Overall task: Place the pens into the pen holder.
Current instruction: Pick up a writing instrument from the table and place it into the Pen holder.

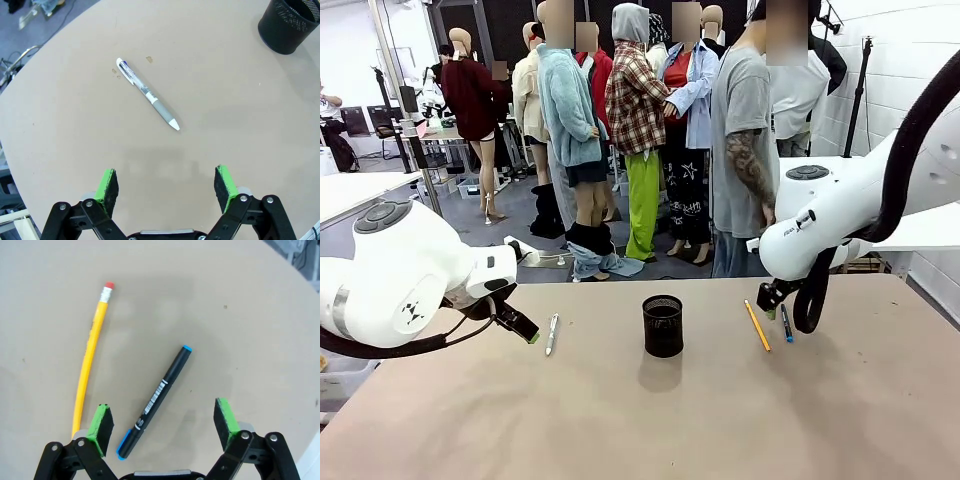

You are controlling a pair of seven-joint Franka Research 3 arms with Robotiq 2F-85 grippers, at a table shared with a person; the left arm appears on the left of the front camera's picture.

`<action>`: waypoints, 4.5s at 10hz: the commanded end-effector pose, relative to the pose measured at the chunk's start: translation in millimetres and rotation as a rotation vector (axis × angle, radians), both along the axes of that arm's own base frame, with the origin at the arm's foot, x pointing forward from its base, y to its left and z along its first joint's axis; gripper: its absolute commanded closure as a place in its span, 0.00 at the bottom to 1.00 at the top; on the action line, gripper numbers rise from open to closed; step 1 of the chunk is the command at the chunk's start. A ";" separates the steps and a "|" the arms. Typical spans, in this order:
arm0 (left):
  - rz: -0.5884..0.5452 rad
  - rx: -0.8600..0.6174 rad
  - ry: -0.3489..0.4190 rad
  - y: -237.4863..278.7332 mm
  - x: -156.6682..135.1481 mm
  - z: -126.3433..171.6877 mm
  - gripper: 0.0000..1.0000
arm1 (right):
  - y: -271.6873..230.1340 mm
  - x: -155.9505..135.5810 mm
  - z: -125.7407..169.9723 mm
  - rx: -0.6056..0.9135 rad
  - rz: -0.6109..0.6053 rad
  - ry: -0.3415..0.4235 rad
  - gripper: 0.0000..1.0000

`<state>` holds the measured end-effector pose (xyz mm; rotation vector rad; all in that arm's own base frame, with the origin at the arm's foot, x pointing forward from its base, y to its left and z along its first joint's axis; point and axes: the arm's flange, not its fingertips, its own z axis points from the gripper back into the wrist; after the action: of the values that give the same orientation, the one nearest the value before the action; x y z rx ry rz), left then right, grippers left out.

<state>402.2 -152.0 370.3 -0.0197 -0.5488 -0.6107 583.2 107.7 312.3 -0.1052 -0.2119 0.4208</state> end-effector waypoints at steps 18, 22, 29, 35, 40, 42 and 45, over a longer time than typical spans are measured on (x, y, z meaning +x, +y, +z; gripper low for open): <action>0.003 -0.002 -0.001 1.3 0.4 0.8 0.00 | 5.3 6.6 12.4 -0.007 0.065 0.218 1.00; 0.003 -0.002 -0.001 1.3 0.4 0.8 0.00 | 28.3 -26.8 109.5 0.113 0.316 0.029 1.00; 0.003 -0.002 -0.001 1.3 0.4 0.8 0.00 | 86.8 -43.9 155.0 0.819 0.776 -0.030 1.00; 0.003 -0.002 -0.001 1.3 0.4 0.8 0.00 | 146.6 -50.2 106.1 0.878 0.915 -0.099 1.00; 0.003 -0.002 -0.001 1.3 0.4 0.8 0.00 | 151.2 -34.0 68.2 1.015 0.920 -0.177 1.00; 0.003 -0.002 -0.001 1.3 0.4 0.8 0.00 | 151.2 -32.0 51.4 0.995 0.943 -0.205 1.00; 0.003 -0.002 -0.001 1.3 0.4 0.8 0.00 | 150.3 -28.0 35.3 0.966 0.954 -0.234 1.00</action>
<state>402.2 -152.3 370.4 -0.0189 -0.5489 -0.6113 550.2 254.0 352.8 0.9531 -0.6198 1.2100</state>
